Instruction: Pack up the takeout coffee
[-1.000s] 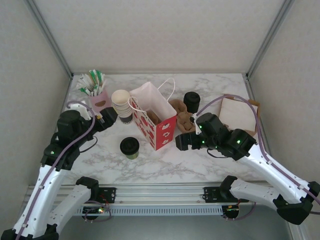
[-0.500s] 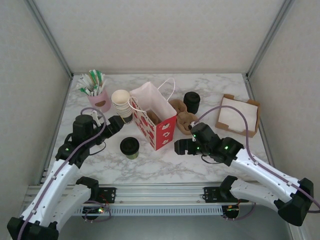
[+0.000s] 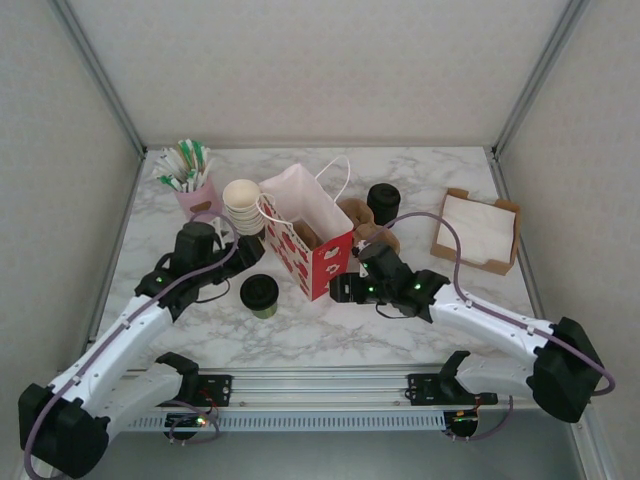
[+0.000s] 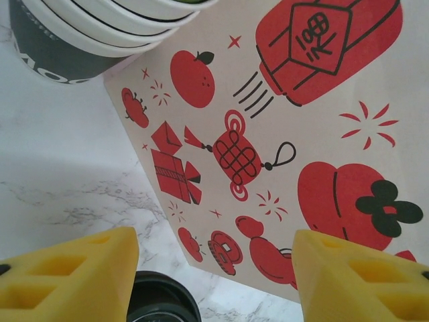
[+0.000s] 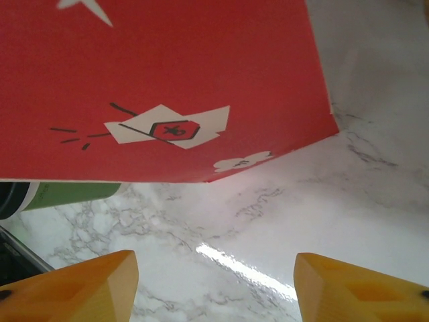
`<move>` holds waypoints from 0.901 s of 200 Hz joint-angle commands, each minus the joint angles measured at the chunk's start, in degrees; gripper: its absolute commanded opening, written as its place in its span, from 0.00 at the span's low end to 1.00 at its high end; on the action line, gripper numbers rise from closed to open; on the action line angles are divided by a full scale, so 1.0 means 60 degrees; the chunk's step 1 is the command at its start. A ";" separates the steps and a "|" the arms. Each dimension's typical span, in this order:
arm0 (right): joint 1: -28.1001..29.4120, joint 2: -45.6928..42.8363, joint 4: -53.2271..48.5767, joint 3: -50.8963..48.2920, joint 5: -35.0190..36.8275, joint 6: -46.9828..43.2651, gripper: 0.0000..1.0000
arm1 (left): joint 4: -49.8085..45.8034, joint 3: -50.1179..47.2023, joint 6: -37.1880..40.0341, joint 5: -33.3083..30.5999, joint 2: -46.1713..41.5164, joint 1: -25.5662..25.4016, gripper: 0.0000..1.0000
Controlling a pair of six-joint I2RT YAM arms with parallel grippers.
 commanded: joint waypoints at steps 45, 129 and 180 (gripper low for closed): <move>0.0067 0.1406 0.1662 0.0369 0.0134 0.0284 0.57 | 0.0983 0.0653 0.0348 -0.0349 0.1116 -0.0207 0.57; 0.0064 0.2918 0.1942 0.1450 0.0338 0.0168 0.57 | 0.1333 0.1567 0.0836 -0.0465 0.2260 -0.0207 0.57; 0.0071 0.3106 0.1579 0.1716 0.0177 -0.0203 0.57 | 0.1264 0.1616 0.0829 -0.0500 0.2127 -0.0207 0.58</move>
